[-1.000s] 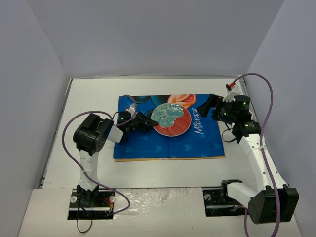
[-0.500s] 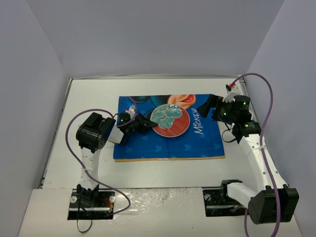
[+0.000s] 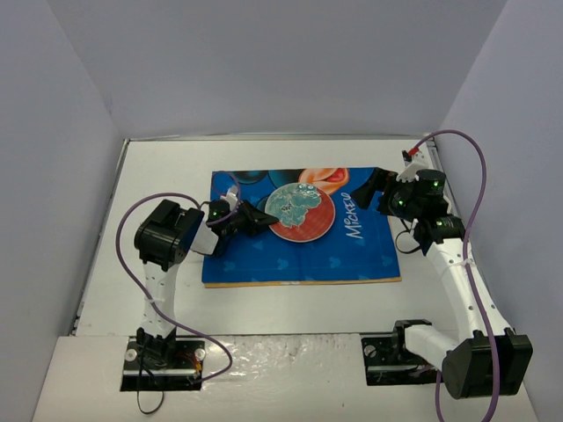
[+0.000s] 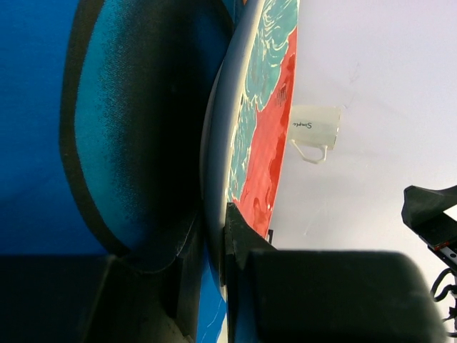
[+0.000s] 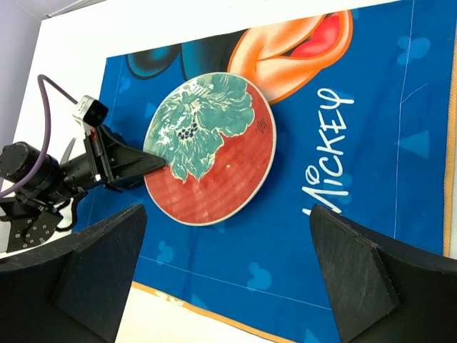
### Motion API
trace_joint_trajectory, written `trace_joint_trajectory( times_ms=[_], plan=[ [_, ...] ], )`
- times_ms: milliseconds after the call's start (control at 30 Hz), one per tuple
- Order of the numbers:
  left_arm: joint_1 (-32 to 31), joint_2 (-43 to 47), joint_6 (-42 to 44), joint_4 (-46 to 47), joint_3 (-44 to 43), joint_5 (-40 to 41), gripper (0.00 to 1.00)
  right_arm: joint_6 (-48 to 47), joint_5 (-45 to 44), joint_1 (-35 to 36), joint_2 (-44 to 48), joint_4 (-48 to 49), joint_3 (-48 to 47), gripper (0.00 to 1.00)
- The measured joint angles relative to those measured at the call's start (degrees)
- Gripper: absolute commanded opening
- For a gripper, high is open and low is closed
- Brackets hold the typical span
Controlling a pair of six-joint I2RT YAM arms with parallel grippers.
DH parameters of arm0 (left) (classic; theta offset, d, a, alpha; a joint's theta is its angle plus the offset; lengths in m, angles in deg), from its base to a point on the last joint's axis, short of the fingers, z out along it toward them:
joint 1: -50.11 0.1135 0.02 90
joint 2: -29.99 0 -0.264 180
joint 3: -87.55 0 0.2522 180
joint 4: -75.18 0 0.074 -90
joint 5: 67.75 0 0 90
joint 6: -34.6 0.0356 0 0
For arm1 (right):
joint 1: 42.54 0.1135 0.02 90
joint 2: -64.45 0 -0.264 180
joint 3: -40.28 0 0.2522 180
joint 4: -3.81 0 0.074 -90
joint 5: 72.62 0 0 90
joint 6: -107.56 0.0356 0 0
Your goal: Set the dinner table for one person
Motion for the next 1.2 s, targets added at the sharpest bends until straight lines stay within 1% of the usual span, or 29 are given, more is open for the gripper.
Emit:
trace_joint_trajectory(
  times_ms=[233,333,467,500,700,833,900,1033,1200],
  plan=[
    [0.00,-0.27,0.11,0.13,0.11,0.01,0.00,0.00,0.00,0.00,0.00,0.00,0.00,0.95],
    [0.00,-0.96,0.30,0.63,0.15,0.01,0.06,0.02,0.00,0.00,0.00,0.00,0.00,0.95],
    [0.11,-2.02,0.23,2.34,0.15,-0.57,0.20,0.02,0.00,0.00,0.00,0.00,0.00,0.95],
    [0.11,-2.06,0.24,3.00,0.15,-0.85,0.21,0.02,0.00,0.00,0.00,-0.01,0.00,0.95],
    [0.35,-1.93,0.21,5.64,0.23,-1.84,0.51,0.02,0.00,0.00,0.02,-0.01,0.00,0.95],
    [0.79,-0.63,-0.27,6.96,0.75,-2.52,0.66,0.02,0.00,0.00,0.17,-0.03,0.00,0.95],
    [1.04,0.50,0.02,6.46,1.44,-2.55,0.76,0.02,0.00,0.00,0.27,-0.03,0.00,0.95],
    [1.72,4.27,1.82,2.95,3.15,-2.56,0.85,0.02,0.00,0.00,0.54,-0.05,0.00,0.95],
    [2.36,9.05,5.38,-6.18,4.31,-1.82,0.92,0.02,-0.18,0.00,0.94,-0.03,0.00,0.95]
  ],
)
